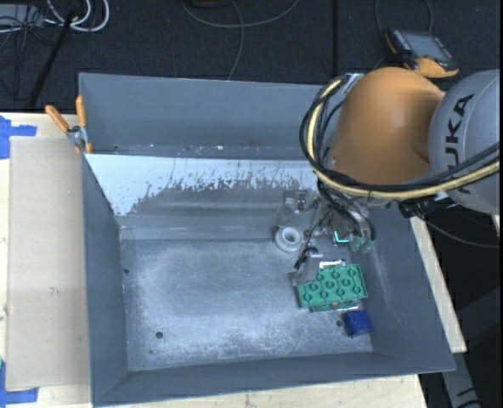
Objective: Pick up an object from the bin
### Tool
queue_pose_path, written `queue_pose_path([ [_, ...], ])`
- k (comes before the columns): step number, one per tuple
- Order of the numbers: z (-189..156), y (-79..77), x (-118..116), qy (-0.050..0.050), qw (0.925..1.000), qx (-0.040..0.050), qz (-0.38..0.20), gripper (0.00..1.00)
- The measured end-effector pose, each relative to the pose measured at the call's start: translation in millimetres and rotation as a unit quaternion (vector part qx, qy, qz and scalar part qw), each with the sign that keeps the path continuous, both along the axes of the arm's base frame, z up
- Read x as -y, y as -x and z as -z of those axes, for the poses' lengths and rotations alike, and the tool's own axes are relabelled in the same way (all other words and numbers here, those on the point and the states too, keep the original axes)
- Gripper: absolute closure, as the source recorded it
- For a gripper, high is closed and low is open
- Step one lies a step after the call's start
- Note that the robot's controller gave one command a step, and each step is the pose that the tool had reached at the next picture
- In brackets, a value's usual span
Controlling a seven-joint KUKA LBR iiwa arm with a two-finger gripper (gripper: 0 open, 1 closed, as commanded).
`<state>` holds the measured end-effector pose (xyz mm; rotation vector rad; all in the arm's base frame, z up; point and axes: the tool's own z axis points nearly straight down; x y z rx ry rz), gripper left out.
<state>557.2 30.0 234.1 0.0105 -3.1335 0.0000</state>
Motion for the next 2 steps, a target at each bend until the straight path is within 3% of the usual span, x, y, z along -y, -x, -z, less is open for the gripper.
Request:
queue_pose_path([
  [1,90,54.2,84,-0.001,0.9918,0.0013,-0.128,0.00],
  [2,38,30.9,72,0.000,0.9982,0.0055,-0.060,0.00],
])
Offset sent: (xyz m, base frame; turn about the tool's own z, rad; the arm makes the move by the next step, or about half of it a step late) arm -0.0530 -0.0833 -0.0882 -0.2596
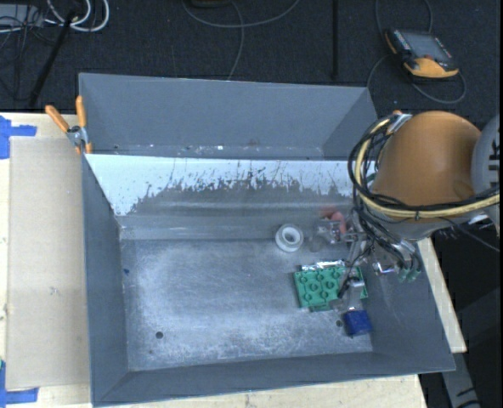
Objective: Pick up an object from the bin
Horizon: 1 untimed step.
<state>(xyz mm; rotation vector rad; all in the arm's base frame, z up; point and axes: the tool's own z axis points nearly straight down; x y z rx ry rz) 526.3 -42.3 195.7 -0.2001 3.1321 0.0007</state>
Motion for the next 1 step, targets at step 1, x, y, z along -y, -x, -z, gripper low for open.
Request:
queue_pose_path([
  [1,117.0,-13.3,23.4,0.000,0.9966,-0.0049,0.082,0.00],
])
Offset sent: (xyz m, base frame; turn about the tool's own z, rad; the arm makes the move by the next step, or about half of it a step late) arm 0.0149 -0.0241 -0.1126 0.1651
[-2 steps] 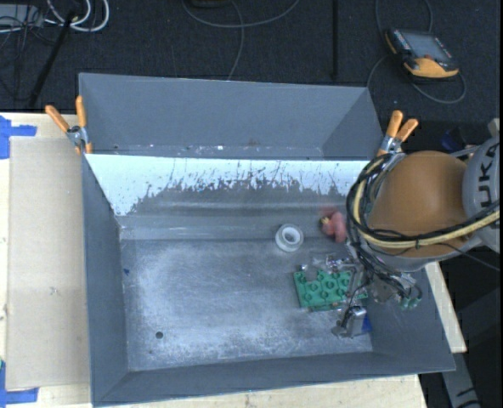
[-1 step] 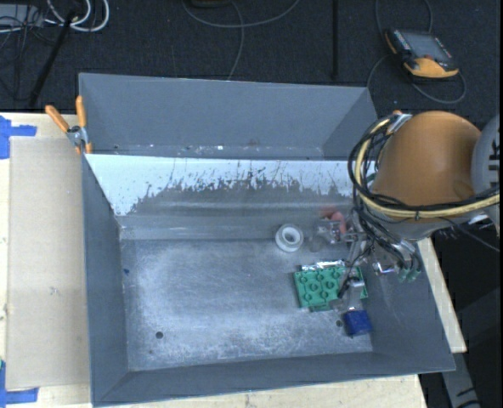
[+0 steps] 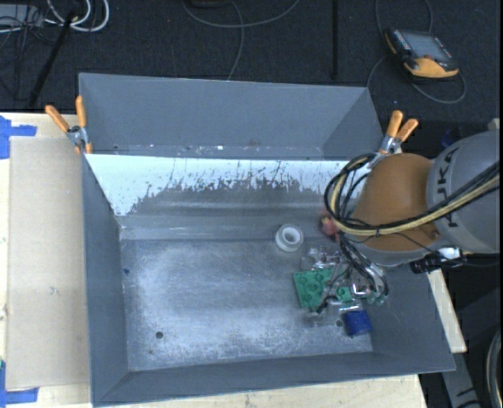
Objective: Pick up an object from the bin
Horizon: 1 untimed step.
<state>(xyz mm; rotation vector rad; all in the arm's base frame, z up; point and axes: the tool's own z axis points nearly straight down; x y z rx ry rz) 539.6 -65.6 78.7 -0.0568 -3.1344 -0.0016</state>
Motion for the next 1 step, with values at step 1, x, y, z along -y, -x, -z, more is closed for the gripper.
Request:
queue_pose_path([
  [1,-3.5,-1.5,0.1,0.000,1.0000,0.0029,0.000,1.00],
])
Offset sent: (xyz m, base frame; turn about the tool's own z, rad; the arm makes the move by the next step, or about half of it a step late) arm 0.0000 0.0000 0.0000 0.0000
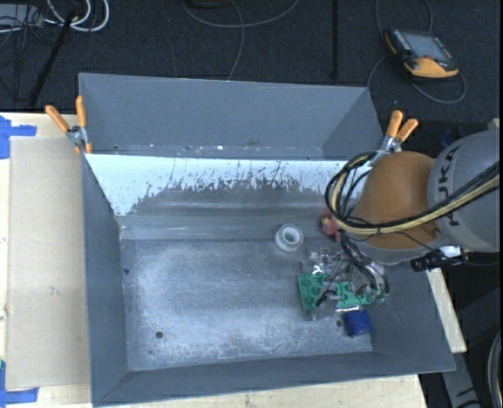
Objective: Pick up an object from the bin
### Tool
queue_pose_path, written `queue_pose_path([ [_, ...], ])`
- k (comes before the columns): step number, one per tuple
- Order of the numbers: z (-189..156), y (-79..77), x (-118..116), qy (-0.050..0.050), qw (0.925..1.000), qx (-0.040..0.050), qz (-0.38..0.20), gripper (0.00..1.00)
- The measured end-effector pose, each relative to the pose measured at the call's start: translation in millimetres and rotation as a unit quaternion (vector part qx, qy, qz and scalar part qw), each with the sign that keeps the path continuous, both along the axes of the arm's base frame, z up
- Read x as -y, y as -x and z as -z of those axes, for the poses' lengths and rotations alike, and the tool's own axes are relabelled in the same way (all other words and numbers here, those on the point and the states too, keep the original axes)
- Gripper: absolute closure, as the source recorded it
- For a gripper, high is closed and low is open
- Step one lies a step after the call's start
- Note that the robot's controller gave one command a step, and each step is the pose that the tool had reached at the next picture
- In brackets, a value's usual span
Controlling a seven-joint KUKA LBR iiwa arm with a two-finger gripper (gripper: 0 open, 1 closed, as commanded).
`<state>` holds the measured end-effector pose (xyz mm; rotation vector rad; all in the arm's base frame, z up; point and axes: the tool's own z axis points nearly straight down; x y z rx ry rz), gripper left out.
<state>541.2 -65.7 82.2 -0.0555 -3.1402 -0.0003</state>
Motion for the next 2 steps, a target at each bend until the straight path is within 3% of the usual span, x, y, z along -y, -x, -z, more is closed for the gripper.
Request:
queue_pose_path([
  [1,-112,-2.1,2,0.001,0.9998,0.0039,-0.017,1.00],
  [2,-223,0.2,11,0.001,0.9865,0.0038,-0.164,1.00],
])
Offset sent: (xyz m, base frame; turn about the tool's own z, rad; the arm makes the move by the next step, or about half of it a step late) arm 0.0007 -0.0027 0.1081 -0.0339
